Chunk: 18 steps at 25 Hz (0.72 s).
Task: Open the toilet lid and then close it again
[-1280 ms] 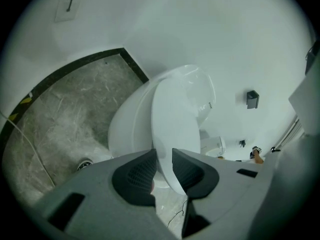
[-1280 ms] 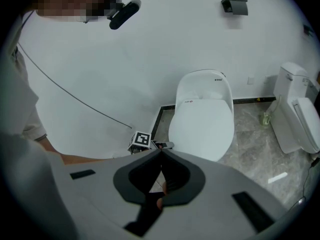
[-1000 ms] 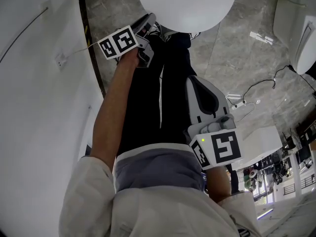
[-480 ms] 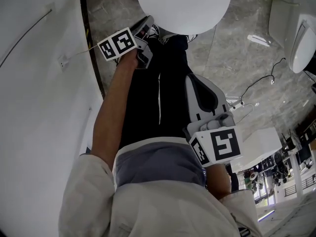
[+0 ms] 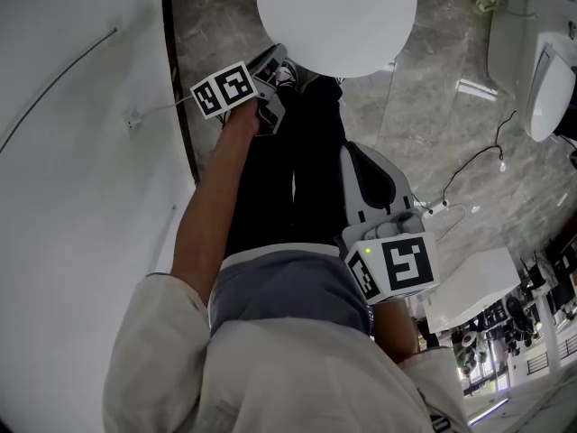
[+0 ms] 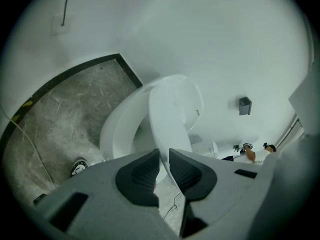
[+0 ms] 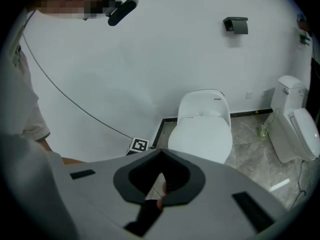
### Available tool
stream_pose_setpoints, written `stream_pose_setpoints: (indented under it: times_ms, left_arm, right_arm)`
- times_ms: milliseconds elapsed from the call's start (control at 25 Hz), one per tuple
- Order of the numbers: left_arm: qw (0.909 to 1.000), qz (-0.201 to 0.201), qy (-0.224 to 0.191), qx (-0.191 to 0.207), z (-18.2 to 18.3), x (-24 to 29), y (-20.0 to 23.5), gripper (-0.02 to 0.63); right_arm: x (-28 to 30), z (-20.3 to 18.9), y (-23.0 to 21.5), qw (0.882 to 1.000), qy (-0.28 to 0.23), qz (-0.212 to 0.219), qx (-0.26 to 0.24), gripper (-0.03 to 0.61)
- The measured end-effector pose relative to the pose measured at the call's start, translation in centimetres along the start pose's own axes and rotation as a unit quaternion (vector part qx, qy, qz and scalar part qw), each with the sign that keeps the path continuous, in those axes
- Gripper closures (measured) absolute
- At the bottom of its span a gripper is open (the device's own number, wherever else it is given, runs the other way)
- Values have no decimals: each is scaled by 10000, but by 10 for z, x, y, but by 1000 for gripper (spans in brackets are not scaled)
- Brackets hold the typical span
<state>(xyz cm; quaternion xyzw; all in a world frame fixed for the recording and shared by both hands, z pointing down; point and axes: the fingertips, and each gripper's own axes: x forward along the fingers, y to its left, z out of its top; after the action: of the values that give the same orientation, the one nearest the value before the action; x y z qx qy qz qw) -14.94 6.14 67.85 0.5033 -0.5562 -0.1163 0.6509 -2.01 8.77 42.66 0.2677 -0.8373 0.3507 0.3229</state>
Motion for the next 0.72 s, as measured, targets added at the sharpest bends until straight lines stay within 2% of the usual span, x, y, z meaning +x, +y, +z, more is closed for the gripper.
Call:
stream_pose_setpoints:
  times_ms: [520, 720]
  left_arm:
    - [10000, -67, -9, -5, 18, -13, -30, 569]
    - [9997, -150, -85, -147, 26, -16, -41, 569]
  right_arm:
    - [-21, 30, 2, 9996, -254, -73, 38, 568]
    - [-23, 42, 7, 9995, -317, -38, -14, 568]
